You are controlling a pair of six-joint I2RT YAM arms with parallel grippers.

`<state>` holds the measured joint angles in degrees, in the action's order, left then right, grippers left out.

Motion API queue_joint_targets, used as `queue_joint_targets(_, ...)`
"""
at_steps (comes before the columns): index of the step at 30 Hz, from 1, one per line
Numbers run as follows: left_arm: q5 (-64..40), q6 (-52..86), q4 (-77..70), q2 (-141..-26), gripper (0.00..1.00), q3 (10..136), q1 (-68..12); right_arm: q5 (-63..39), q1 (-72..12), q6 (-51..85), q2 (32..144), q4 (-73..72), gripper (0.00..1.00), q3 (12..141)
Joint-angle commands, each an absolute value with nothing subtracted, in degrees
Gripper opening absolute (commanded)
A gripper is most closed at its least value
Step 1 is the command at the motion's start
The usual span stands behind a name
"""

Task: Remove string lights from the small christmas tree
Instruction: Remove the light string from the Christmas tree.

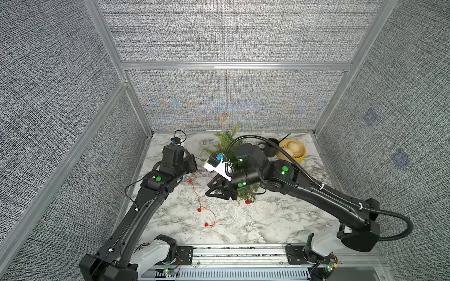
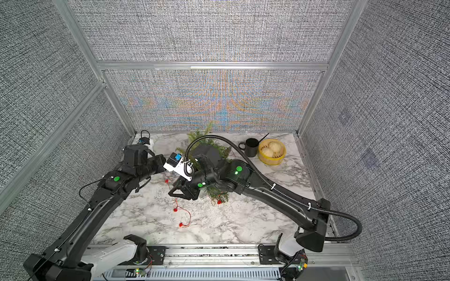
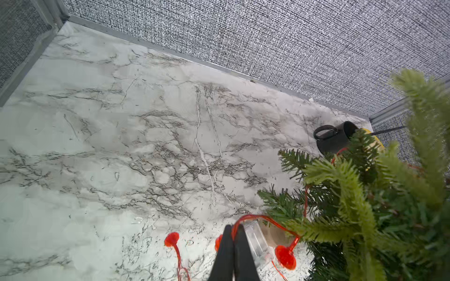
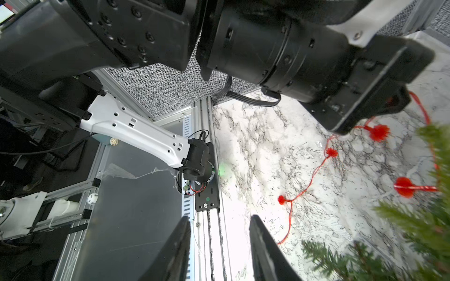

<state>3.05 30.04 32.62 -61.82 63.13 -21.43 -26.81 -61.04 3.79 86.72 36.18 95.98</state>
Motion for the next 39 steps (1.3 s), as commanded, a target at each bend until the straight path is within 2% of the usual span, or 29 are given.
queue_joint_targets(1,4.7,29.8,30.7,-62.3,0.0,63.6,-21.4,-22.1,-60.8,2.4,84.7,39.4,0.43,95.0)
queue_joint_targets(8,1.1,31.7,32.0,-58.7,0.0,60.9,-21.4,-18.7,-58.5,3.1,80.5,40.5,0.45,92.2)
queue_joint_targets(17,3.2,32.8,32.6,-54.7,0.0,54.4,-21.4,-18.1,-56.6,3.6,79.5,40.8,0.46,91.5)
queue_joint_targets(28,5.6,32.9,30.8,-62.1,0.0,54.9,-21.4,-20.7,-52.4,3.3,78.8,40.0,0.48,90.8)
queue_joint_targets(39,8.3,29.8,29.7,-70.1,0.0,63.4,-21.3,-22.4,-48.8,2.9,76.4,39.1,0.5,88.1)
